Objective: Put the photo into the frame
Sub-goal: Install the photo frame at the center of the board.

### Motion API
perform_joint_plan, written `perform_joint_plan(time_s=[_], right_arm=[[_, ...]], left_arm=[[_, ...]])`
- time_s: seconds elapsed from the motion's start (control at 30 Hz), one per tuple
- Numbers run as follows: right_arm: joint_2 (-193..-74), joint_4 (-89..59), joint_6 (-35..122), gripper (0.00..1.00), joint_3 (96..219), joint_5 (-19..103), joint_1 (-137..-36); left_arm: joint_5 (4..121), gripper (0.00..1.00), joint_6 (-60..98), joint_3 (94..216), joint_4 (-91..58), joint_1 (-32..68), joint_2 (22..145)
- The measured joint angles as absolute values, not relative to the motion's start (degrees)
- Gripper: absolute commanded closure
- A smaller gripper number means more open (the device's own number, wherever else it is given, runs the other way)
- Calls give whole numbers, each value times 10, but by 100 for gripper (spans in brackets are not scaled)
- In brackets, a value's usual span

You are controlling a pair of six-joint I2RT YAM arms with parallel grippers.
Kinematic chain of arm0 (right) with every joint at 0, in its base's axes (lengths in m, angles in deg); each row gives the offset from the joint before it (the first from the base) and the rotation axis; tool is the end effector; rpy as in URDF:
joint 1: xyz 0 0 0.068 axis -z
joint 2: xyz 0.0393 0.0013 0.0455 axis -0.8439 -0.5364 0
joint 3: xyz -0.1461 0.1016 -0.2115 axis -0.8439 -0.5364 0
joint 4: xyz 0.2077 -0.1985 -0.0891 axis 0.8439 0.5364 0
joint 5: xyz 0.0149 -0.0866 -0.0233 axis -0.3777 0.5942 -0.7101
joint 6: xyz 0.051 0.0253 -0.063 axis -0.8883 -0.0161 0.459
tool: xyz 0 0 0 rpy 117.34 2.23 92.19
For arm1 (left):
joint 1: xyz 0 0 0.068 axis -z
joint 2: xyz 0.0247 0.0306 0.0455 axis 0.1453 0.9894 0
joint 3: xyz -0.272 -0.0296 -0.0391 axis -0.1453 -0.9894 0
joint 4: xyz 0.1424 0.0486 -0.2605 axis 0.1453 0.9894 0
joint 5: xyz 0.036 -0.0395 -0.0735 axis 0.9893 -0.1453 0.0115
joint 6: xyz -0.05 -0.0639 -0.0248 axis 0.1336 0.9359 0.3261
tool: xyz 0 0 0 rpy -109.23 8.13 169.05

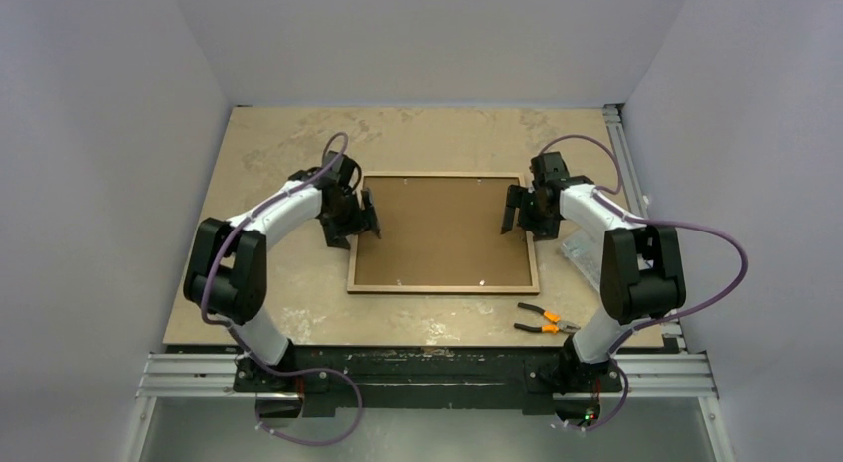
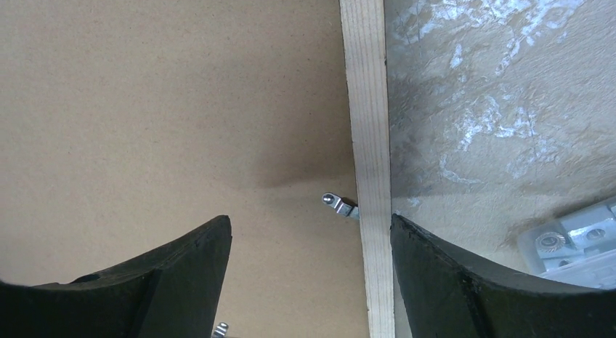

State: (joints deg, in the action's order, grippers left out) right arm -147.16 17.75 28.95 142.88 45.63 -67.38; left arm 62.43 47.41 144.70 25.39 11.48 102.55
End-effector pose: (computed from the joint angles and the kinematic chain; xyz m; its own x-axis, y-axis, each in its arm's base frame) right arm 0.3669 0.0684 0.1341 -0.9138 0.2147 -0.3448 0.1519 0.9679 0.2001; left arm 0.3327 -0.1318 0.1362 -0.9326 -0.3324 -0.1409 -0.2798 0.9121 -0.2998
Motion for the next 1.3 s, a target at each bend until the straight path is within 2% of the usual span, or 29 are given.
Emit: perform_joint_plan(time_s=[0.4,0.87,0.97,1.13,1.17,1.3], right_arm=[[-1472,178,290,22,1429,444,-667],[-1472,178,290,22,1429,437,-664],[-1472,178,290,22,1429,437,-664],[-1472,179,291,22,1429,437,-663],[-1472,179,291,22,1429,437,-663],[-1472,179,291,22,1429,435,-662]], left_arm=[[701,26,417,1740,331,91,1230],[747,47,412,1840,402,89,1334],[747,57,412,1852,408,89,1341],[753,95,409,1865,420,88,1349],[751,100,408,1866,422,85,1349],[747,100,395,1864,419,82,1347]])
